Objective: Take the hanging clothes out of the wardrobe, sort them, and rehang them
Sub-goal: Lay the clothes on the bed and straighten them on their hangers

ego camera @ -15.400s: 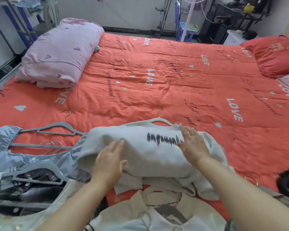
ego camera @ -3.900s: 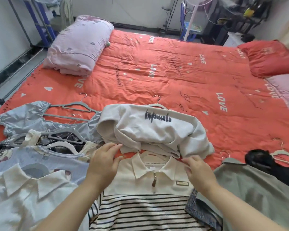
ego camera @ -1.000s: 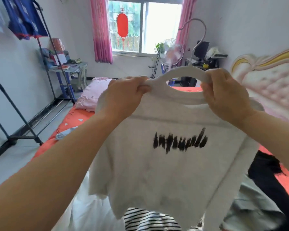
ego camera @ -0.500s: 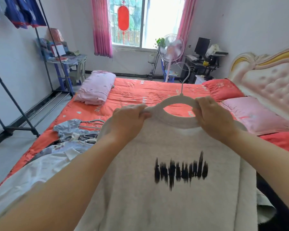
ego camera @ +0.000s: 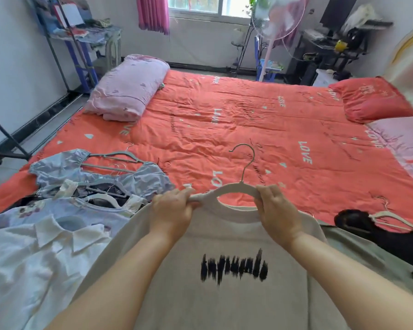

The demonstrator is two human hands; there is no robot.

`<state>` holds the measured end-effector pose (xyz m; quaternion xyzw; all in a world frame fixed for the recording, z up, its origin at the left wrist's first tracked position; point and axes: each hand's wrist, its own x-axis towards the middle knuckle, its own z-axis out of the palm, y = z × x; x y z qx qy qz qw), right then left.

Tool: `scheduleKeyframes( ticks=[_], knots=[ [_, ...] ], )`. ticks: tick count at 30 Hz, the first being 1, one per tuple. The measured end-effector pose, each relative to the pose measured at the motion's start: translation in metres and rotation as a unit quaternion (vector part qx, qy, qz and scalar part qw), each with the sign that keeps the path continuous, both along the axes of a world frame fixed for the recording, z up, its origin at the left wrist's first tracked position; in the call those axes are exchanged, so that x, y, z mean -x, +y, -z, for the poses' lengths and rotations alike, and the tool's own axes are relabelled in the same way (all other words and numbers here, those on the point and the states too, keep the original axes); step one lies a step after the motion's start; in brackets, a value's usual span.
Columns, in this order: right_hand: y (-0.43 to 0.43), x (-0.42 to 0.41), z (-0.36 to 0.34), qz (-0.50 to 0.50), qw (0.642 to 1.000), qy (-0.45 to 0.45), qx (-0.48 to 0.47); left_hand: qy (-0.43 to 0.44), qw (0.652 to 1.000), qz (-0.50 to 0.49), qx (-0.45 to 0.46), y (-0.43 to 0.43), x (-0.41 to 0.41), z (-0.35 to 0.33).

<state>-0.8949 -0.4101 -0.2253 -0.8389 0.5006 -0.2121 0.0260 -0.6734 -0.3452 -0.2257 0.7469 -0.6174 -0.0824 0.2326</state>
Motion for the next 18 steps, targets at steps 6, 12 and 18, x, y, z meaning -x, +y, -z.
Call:
scheduleKeyframes(
  ticks=[6, 12, 18],
  knots=[
    [-0.085, -0.028, 0.096, 0.011, 0.994, -0.005, -0.106, -0.056, 0.997, -0.034, -0.044, -0.076, -0.024, 0.088],
    [-0.121, -0.048, 0.196, 0.034, 0.982, 0.028, -0.182, -0.043, 0.994, -0.057, -0.078, -0.104, -0.029, 0.182],
    [-0.118, -0.056, 0.293, 0.045, 0.967, 0.124, -0.217, -0.084, 0.965, 0.012, -0.247, -0.094, -0.011, 0.276]
  ],
)
